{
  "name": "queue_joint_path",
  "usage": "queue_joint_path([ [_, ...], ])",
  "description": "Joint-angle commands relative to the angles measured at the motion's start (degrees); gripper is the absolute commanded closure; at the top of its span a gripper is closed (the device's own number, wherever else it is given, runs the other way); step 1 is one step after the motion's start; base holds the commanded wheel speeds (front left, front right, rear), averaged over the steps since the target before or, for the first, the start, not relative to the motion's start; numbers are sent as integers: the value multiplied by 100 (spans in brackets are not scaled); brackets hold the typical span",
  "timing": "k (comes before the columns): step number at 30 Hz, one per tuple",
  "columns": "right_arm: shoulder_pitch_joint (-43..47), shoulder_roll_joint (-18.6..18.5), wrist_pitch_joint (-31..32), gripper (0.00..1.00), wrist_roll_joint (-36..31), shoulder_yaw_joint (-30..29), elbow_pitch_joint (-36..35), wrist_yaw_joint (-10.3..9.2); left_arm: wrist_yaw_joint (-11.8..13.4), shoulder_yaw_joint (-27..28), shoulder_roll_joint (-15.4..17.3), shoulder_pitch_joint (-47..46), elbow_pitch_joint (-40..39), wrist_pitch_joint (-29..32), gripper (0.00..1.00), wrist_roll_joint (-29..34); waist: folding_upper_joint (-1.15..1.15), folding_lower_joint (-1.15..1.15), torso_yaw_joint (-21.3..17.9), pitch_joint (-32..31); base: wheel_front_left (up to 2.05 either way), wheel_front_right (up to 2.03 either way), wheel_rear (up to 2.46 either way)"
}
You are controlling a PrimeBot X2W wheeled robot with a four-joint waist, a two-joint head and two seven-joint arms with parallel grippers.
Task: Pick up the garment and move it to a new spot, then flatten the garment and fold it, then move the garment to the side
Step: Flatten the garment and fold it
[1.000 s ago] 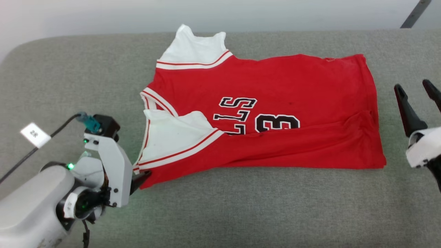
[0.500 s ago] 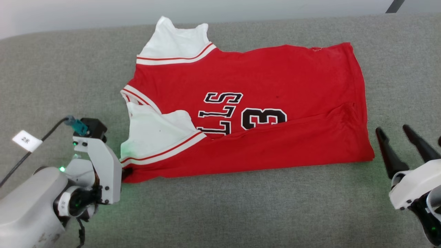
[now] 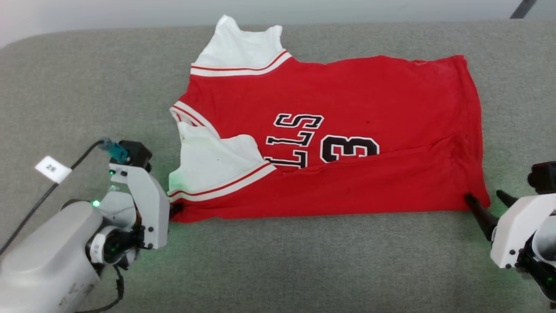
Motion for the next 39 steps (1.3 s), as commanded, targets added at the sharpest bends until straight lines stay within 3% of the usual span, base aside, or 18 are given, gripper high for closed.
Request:
queue_joint_path([
  [1, -119, 29, 180, 0, -12, 26, 135, -4, -49, -177, -269, 147, 81, 5, 100, 30, 0, 0, 89, -2, 0, 0, 0],
  [5, -319, 54, 585, 0, -27, 136, 576, -4, -103, -196, -339, 135, 133, -9, 100, 20, 0, 0, 183, 16, 0, 0, 0],
  [6, -344, 55, 718, 31, -16, 190, 711, -4, -117, -207, -359, 129, 151, -11, 100, 30, 0, 0, 205, 20, 0, 0, 0],
  [7, -368, 32, 856, 73, 2, 311, 828, -2, -126, -211, -381, 130, 171, -14, 100, 25, 0, 0, 224, 22, 0, 0, 0],
  [8, -372, 19, 946, 100, 47, 401, 922, -1, -149, -216, -390, 139, 190, -17, 100, 25, 0, 0, 242, 24, 0, 0, 0],
  [14, -495, -259, 1055, 100, 228, 579, 1178, -6, -243, -182, -454, 140, 300, -126, 100, -7, 0, 0, 326, 12, 0, 0, 0],
  [21, -516, -580, 1056, 100, 526, 679, 887, -6, -181, -116, -189, 43, 64, -79, 100, 40, 0, 0, 374, -153, 0, 0, 0],
  [28, -411, -896, 1325, 100, 805, 711, 399, -5, 117, -47, 246, 54, -622, 118, 100, 70, 0, 0, 398, -289, 0, 0, 0],
  [39, 340, -1316, 1949, 100, 1073, 353, -646, -6, 1015, 23, 1147, 557, -2318, 320, 100, 25, 0, 0, 413, -413, 0, 0, 0],
])
